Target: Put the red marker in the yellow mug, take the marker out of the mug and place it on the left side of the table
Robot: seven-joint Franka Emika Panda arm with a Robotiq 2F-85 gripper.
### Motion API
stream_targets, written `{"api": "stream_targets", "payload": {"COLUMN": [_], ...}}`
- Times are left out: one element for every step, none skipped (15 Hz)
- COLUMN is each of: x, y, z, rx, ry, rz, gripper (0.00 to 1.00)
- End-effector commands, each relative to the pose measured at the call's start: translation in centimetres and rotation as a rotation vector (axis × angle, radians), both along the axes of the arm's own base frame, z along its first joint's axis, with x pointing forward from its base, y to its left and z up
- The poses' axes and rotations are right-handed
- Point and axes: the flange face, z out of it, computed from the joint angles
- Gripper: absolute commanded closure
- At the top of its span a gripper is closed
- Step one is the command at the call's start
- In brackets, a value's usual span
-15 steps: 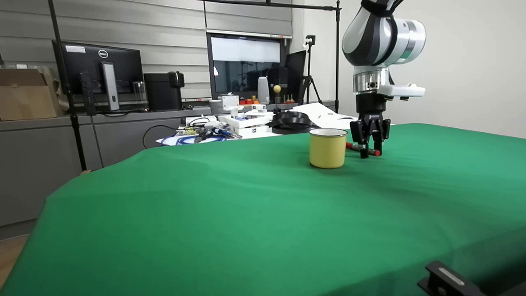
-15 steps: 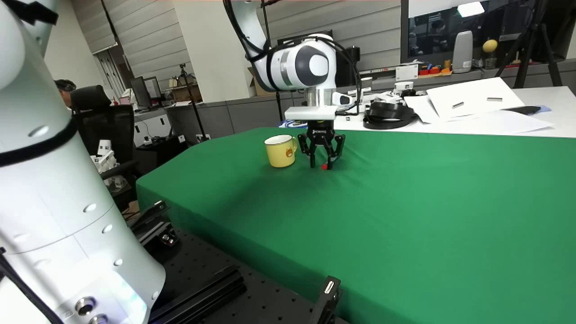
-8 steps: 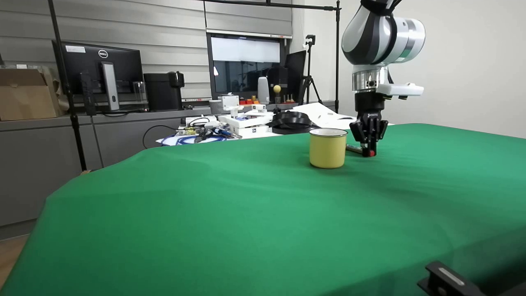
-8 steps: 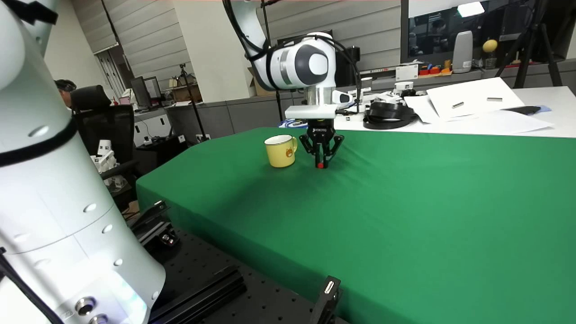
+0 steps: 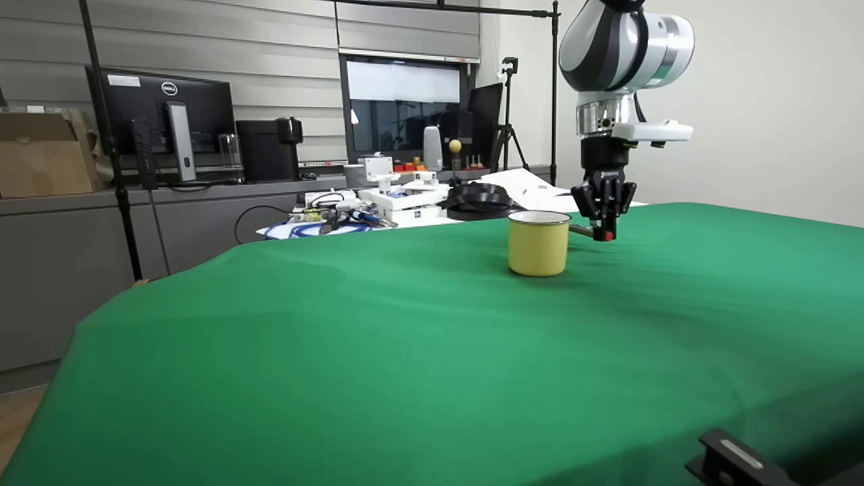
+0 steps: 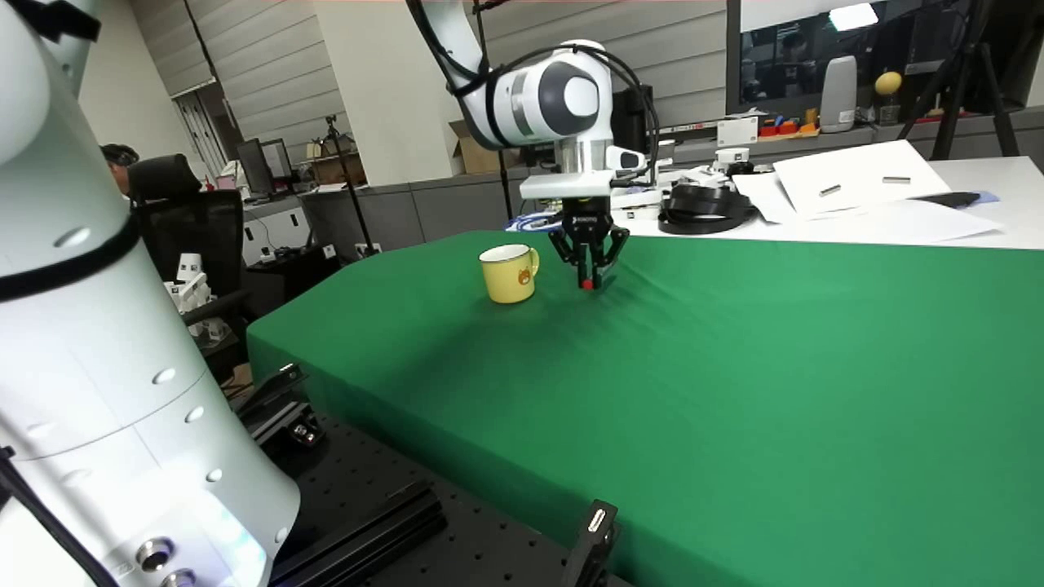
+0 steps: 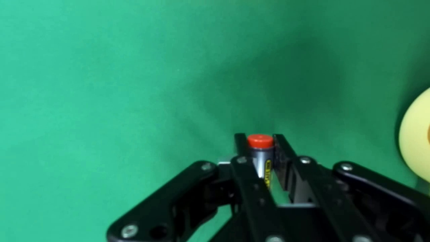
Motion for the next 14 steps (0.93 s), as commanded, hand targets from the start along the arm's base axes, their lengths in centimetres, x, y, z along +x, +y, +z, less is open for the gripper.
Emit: {"api": "stream_targets", "payload": {"x": [1.7,2.4,2.9,3.3,3.4,3.5,3.4,3.3,3.1,2.8,2.5,2.0,1.7,1.3], "y": [-0.5,-0.9,-1.0,-0.9,-0.8,-0.6,-0.3,0.1,0.5,1.1,1.7,2.5,3.4,4.2], "z": [3.4,4.4,5.1,5.8,6.4,7.2,7.8,8.5,9.0,9.6,10.2,10.6,11.1,11.5], "rx": [-0.118,-0.160,-0.195,-0.224,-0.252,-0.278,-0.296,-0.317,-0.328,-0.342,-0.353,-0.357,-0.365,-0.370], "ry": [0.063,0.089,0.121,0.169,0.215,0.260,0.311,0.359,0.414,0.469,0.524,0.585,0.644,0.705], "rz": [-0.118,-0.149,-0.174,-0.189,-0.204,-0.218,-0.234,-0.251,-0.263,-0.270,-0.285,-0.290,-0.300,-0.306], "gripper": [0.94,0.94,0.94,0.94,0.94,0.94,0.94,0.94,0.94,0.94,0.94,0.94,0.94,0.94]}}
